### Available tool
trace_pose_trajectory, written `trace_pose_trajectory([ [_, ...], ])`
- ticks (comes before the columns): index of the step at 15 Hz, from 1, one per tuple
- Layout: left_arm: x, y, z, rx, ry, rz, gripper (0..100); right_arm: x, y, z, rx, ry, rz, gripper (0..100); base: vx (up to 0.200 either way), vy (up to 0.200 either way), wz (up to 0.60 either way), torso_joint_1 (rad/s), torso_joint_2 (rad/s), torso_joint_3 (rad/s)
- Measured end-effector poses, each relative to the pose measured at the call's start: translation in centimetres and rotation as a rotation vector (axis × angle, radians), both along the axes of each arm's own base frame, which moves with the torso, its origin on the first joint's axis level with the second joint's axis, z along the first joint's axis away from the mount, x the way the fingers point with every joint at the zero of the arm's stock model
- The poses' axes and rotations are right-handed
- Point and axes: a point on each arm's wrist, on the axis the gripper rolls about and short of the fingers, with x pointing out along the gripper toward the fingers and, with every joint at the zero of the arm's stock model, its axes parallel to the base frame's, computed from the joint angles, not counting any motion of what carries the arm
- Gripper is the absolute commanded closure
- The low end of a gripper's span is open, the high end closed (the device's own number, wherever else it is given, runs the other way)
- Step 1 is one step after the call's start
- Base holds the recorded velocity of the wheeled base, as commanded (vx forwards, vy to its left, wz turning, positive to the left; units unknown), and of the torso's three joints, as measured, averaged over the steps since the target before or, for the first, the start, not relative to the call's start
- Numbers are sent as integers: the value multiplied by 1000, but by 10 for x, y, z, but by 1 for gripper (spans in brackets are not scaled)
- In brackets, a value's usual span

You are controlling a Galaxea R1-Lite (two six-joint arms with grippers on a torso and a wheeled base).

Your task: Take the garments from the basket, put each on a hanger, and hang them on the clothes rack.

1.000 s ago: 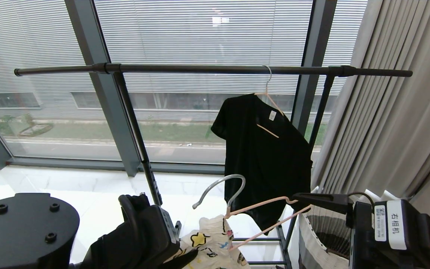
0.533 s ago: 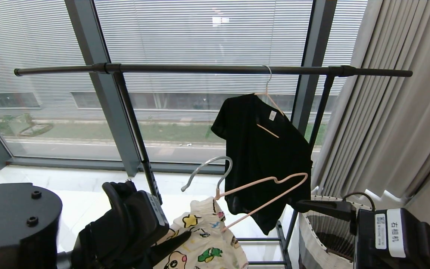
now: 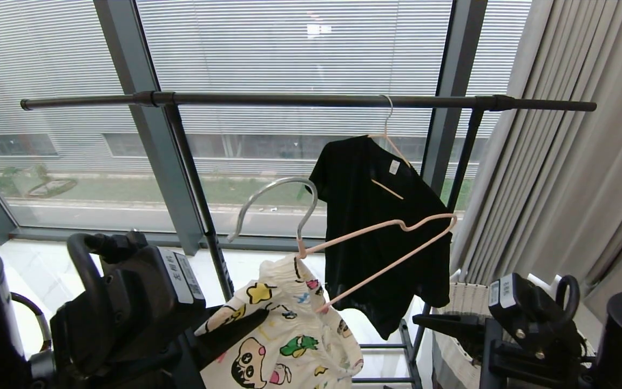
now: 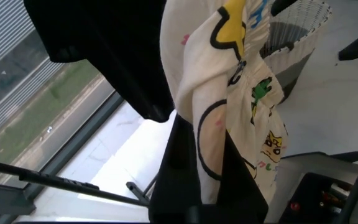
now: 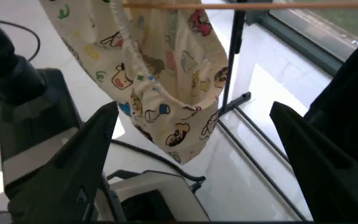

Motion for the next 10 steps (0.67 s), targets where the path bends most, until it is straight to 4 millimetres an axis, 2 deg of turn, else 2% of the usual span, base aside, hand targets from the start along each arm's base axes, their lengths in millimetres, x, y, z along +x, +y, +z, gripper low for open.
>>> trace_pose_trajectory([
  [6,-8,-6,3,-1,-17,-62,100,40,25,-24,2,37,-84,0,0,0,0,0,0,0],
  [10,-7,-8,3,0,-14,-63,100,40,37,-40,-51,56,-57,0,0,0,0,0,0,0],
])
